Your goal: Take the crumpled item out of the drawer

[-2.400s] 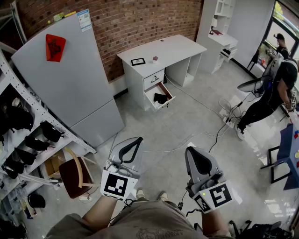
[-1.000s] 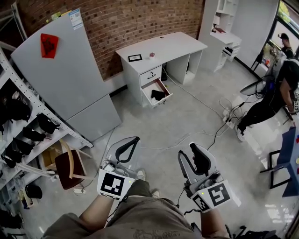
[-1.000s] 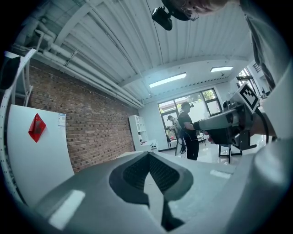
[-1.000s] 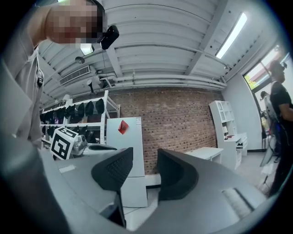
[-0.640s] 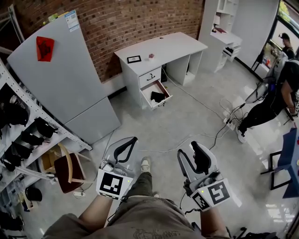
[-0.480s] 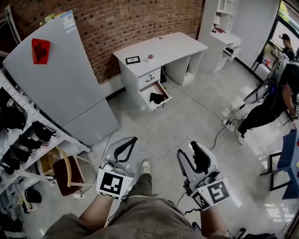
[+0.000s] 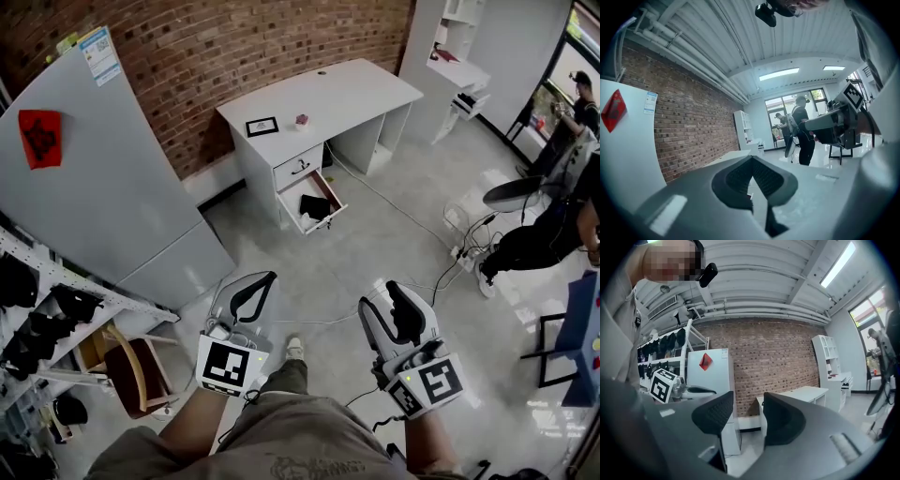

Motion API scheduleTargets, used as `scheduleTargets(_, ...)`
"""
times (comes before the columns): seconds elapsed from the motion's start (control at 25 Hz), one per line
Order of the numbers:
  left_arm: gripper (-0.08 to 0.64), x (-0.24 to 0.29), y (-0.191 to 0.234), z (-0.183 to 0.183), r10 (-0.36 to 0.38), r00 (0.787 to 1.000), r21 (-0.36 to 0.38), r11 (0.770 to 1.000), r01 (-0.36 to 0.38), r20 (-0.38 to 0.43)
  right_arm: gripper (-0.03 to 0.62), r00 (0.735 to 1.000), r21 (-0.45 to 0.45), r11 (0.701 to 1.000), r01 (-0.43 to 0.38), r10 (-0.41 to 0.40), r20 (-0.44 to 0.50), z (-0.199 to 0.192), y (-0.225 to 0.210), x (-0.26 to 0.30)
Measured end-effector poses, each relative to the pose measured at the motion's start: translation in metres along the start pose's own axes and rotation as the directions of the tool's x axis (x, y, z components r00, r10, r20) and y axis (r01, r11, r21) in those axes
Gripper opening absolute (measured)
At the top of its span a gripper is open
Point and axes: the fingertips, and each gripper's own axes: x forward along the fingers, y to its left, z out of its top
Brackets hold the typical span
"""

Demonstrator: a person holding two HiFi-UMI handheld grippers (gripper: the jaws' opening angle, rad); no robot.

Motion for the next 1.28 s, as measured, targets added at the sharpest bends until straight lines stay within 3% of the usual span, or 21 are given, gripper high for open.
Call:
scheduleTargets(0.48,0.0,0.112,0.12,-0.028,-0.062,0.997,-0.002,0.998,0.062,-0.048,0.23,0.997,0.019,0.998,0.065,-0.064,-0.048,0.01,-0.057,0.157)
scheduleTargets(0.88,0.0,0.155,0.146,-0.056,-0.057,0.996,-0.013,0.998,0.056,-0.071,0.23,0.995,0.01,0.998,0.062,-0.061,-0.074,-0.009,-0.091,0.209)
scheduleTargets(1.28,0.0,0.222,0.161,-0.07,-0.005,0.993,0.006,1.0,0.006,-0.116,0.23,0.995,-0.002,1.0,-0.002,0.002,-0.098,-0.021,-0.153,0.264)
